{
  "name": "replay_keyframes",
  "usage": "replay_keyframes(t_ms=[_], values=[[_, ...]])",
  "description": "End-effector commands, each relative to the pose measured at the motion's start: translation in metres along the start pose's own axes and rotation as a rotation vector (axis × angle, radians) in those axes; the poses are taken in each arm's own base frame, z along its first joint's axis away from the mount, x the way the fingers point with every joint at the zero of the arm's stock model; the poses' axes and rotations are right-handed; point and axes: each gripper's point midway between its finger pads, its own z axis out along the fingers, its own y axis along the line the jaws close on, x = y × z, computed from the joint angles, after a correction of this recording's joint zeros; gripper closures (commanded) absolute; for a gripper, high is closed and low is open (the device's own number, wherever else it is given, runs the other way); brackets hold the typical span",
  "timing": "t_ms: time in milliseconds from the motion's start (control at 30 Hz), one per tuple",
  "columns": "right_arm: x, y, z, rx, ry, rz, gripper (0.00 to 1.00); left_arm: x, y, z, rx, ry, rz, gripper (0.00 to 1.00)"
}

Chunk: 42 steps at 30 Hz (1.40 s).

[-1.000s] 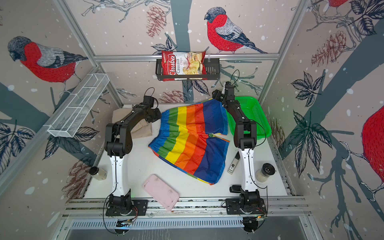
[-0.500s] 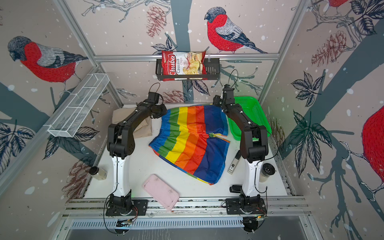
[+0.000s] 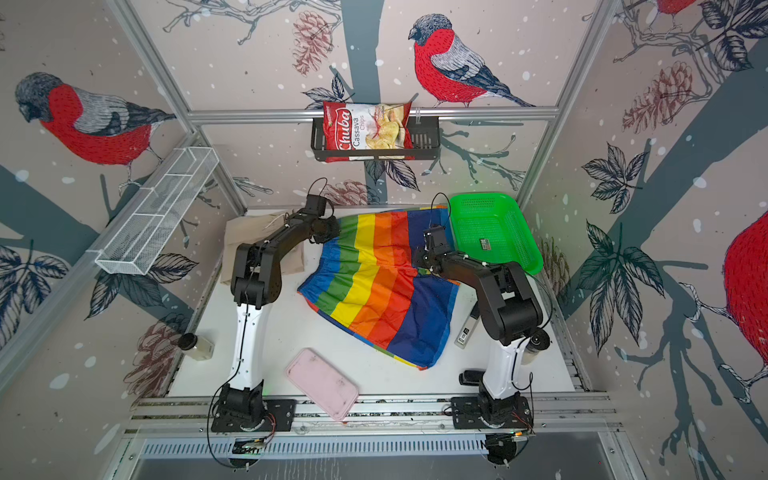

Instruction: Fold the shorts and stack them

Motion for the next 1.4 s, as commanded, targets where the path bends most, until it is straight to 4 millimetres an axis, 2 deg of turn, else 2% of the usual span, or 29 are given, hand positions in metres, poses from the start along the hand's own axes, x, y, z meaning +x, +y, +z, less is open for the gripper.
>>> replay_keyframes(t_ms=[0,67,133,233,300,400,500,600,667,767,933,1033,1167,1367], values=[[-0.004,-0.01,0.008,0.024,-0.032,0.031,0.72,0.001,0.039,0.002,-0.114,0.02,-0.048,0.84],[-0.002,-0.01,0.018,0.028,-0.022,0.012,0.72,0.002,0.051,0.001,-0.145,0.022,-0.059,0.86],[-0.005,-0.001,0.029,0.011,-0.02,-0.029,0.72,0.0,0.059,-0.004,-0.171,0.013,-0.064,0.87],[-0.016,0.016,0.043,0.001,-0.02,-0.087,0.74,-0.005,0.06,-0.013,-0.179,0.0,-0.066,0.88],[-0.03,0.022,0.044,0.004,-0.048,-0.099,0.76,-0.012,0.055,-0.023,-0.167,-0.011,-0.064,0.87],[-0.056,0.024,0.024,0.02,-0.118,-0.096,0.76,-0.024,0.037,-0.047,-0.121,-0.039,-0.048,0.79],[-0.078,0.024,-0.016,0.057,-0.196,-0.109,0.76,-0.034,0.018,-0.079,-0.074,-0.078,-0.036,0.7],[-0.079,0.029,-0.061,0.077,-0.237,-0.132,0.7,-0.036,0.001,-0.114,-0.025,-0.121,-0.031,0.63],[-0.067,0.029,-0.084,0.098,-0.222,-0.143,0.68,-0.03,-0.009,-0.136,0.011,-0.144,-0.028,0.61],[-0.036,0.022,-0.113,0.134,-0.186,-0.138,0.68,-0.013,-0.017,-0.164,0.035,-0.164,-0.011,0.6],[0.036,0.013,-0.148,0.112,-0.118,-0.098,0.67,0.029,-0.016,-0.208,0.06,-0.209,0.036,0.59],[0.076,0.015,-0.167,0.041,-0.085,-0.043,0.67,0.059,-0.017,-0.223,0.125,-0.213,0.055,0.57],[0.126,0.015,-0.186,-0.018,-0.038,0.017,0.66,0.102,-0.024,-0.227,0.157,-0.175,0.108,0.55],[0.189,-0.002,-0.2,0.033,0.07,0.066,0.61,0.183,-0.051,-0.198,0.188,-0.043,0.198,0.56]])
